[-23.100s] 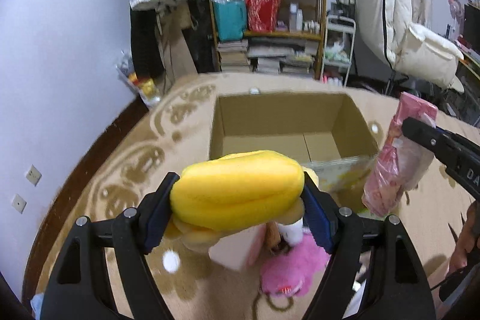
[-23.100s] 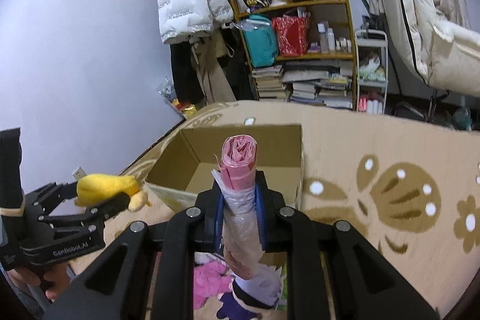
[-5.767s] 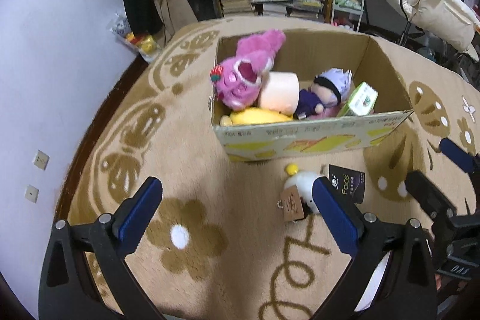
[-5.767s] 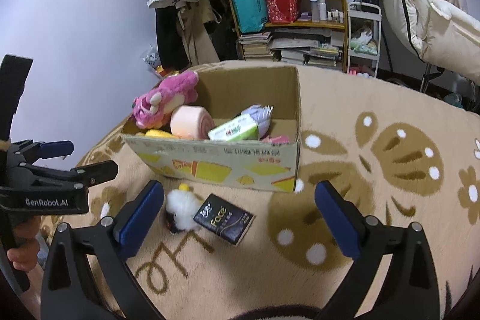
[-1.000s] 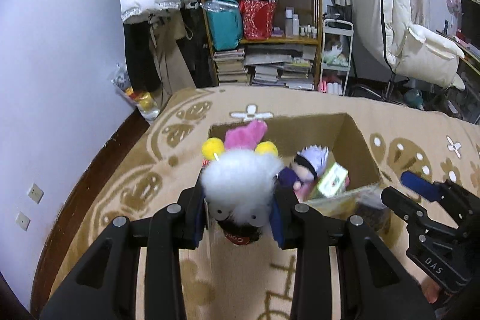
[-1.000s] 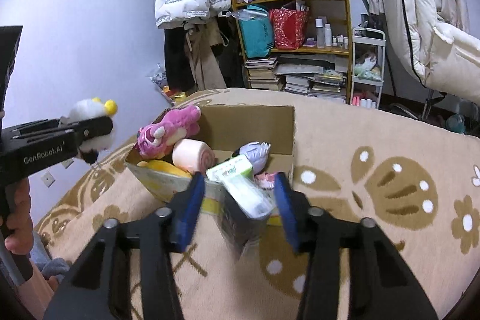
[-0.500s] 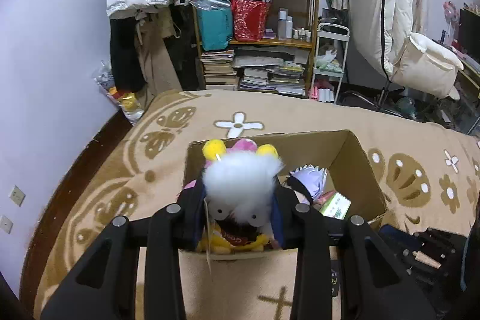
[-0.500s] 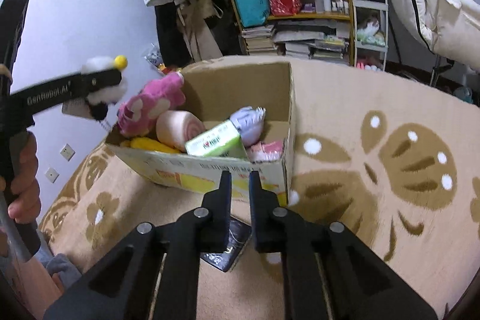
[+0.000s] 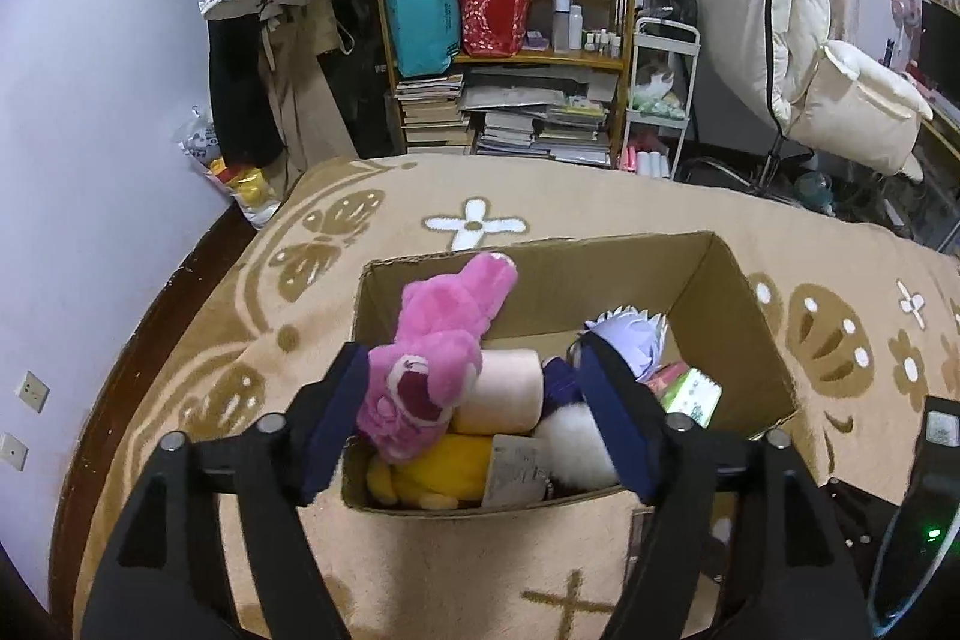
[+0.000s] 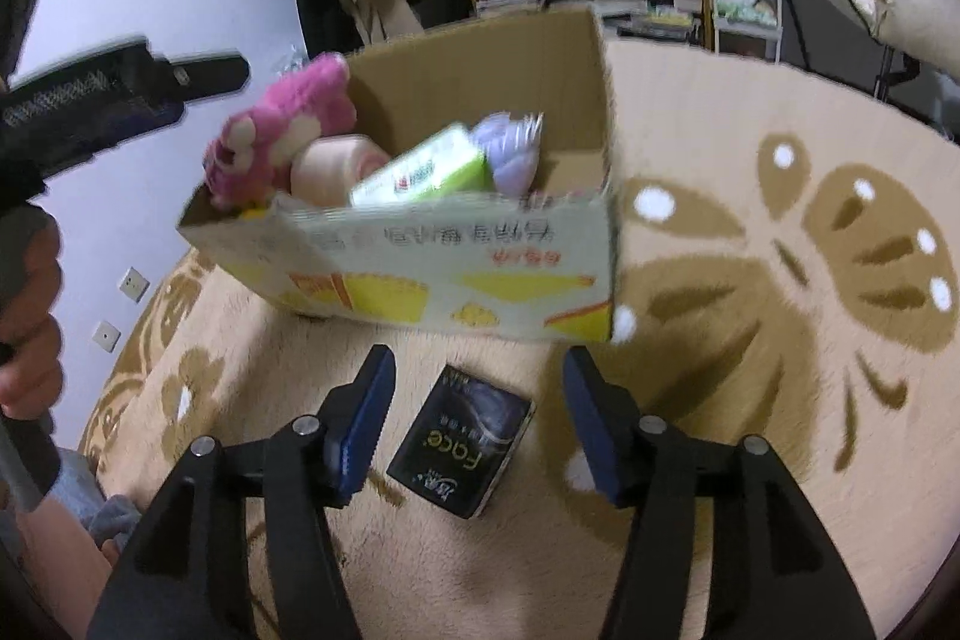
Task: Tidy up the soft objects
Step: 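Lift the white plush over the box and open the left gripper to drop it, then carry the black tissue pack over the box and release it with the right gripper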
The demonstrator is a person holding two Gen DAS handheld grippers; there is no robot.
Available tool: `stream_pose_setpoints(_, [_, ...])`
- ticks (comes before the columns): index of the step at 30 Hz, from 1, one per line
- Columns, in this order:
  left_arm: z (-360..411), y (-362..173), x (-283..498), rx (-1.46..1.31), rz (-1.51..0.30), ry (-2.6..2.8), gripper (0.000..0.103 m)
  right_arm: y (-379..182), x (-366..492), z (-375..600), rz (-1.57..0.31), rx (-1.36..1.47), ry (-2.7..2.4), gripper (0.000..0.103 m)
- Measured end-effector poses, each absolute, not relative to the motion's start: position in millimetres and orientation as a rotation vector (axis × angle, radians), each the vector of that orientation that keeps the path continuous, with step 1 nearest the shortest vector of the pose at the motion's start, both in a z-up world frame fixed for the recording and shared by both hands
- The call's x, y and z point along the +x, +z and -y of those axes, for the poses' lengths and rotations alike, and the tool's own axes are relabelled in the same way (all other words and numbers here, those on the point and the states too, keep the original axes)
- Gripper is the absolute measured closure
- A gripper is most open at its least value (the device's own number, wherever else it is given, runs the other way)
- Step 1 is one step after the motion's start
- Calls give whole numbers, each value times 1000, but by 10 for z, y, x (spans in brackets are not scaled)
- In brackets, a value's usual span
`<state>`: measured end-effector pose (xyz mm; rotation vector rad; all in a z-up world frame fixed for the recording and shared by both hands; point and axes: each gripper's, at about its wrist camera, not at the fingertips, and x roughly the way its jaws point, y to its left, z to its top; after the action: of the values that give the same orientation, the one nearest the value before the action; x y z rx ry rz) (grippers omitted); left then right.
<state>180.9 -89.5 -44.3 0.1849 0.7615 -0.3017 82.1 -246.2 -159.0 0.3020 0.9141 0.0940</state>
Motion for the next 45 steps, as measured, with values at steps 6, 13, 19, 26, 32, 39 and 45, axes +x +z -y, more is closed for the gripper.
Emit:
stream_pose_setpoints(6, [825, -407, 1742, 223, -755, -271, 20, -1829, 925, 2374, -990, 323, 113, 38])
stream_pose_setpoints(13, [689, -338, 1622, 217, -754, -250, 16, -2057, 989, 2376, -1064, 383, 74, 45])
stream_pose_setpoints(19, [564, -295, 1448, 235, -741, -222, 15, -1917, 896, 2344, -1011, 320, 43, 49])
stream_pose_setpoints(26, [466, -175, 1248, 243, -703, -193, 7, -1287, 645, 2391, -820, 287, 47, 49])
stream_pose_setpoints(32, [416, -48, 1026, 263, -648, -178, 6, -755, 661, 2453, -674, 266, 41, 49])
stream_pose_setpoints(39, [380, 25, 907, 271, -624, -167, 6, -612, 1080, 2503, -654, 225, 39, 49])
stream_pose_setpoints(45, [340, 35, 956, 249, -629, -144, 6, -689, 1396, 2472, -713, 156, 28, 48])
